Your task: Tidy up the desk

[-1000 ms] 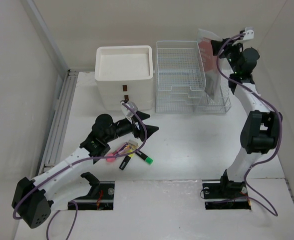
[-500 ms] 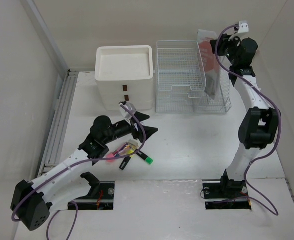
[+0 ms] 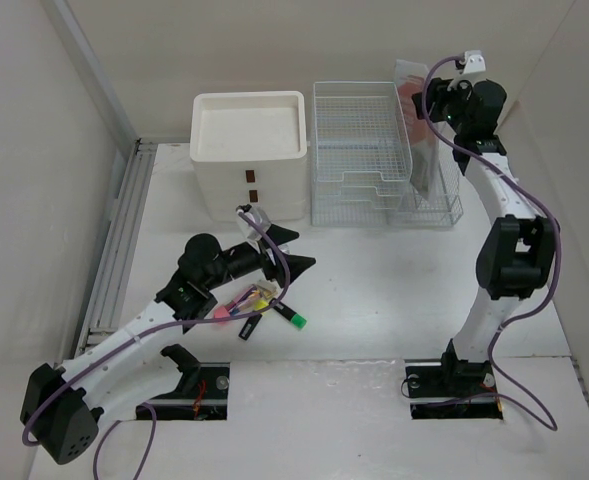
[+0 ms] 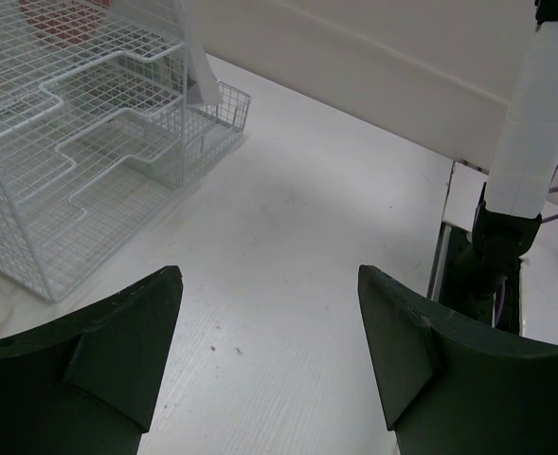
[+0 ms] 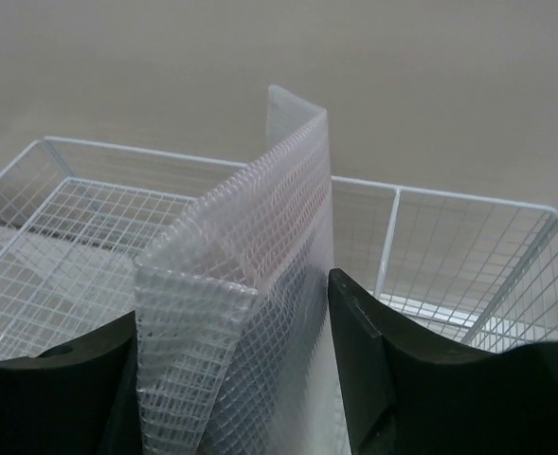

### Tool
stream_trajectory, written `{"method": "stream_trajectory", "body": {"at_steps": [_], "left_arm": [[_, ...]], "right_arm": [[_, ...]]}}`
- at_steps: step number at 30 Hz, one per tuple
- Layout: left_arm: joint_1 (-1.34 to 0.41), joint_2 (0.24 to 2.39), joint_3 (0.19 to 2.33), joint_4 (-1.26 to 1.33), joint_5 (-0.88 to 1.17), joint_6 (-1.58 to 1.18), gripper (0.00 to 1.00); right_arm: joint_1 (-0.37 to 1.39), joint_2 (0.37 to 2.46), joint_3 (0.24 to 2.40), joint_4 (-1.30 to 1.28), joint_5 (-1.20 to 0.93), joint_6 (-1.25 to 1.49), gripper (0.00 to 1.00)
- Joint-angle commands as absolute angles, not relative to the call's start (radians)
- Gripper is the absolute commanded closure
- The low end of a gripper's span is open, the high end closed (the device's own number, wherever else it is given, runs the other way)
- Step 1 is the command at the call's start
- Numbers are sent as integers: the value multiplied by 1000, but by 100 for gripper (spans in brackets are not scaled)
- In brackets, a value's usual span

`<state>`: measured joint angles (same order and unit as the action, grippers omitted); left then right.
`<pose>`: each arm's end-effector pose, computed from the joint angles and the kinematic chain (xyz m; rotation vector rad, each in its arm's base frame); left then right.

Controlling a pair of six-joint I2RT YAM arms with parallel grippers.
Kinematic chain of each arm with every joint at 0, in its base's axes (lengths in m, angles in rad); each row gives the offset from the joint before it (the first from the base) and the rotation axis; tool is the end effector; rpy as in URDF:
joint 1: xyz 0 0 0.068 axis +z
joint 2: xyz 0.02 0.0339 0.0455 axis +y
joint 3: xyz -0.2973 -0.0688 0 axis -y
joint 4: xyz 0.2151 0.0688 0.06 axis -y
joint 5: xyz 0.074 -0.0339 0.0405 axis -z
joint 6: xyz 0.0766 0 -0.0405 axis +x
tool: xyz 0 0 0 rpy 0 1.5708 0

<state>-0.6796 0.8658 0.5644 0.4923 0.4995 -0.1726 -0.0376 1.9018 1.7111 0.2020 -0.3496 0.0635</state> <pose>0.1241 -0.1475 0.3602 0.7814 1.2652 -1.0416 0.4858 0.0080 0.4145 -0.1973 1.5551 0.2927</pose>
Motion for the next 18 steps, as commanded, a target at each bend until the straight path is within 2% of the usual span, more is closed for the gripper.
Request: {"method": "stream_trajectory", "body": {"at_steps": [1,3,4,6,7,11,18], "left_arm": [[-684,836,552,569,528,-172,28],[-684,836,552,569,538,-172,28],[-684,836,552,569,538,-172,28],[-684,836,552,578,538,-172,28],[-684,827,552,578,538,-172,28],[-684,818,552,578,538,-172,28],[-684,808,543,578,538,-181,28]], "right_arm": [[-28,1830,1681,179,-331,29,41],[-28,1810,1669,179,-307,29,45],[-28,1810,1660,179,-307,20,56],[-28,1801,1660,179,-296,20,69],[-28,1801,1649,179,-296,20,82],[-28,1792,1628,189,-307,11,100],[-28,1723,1505,403,-344,75,100]]}}
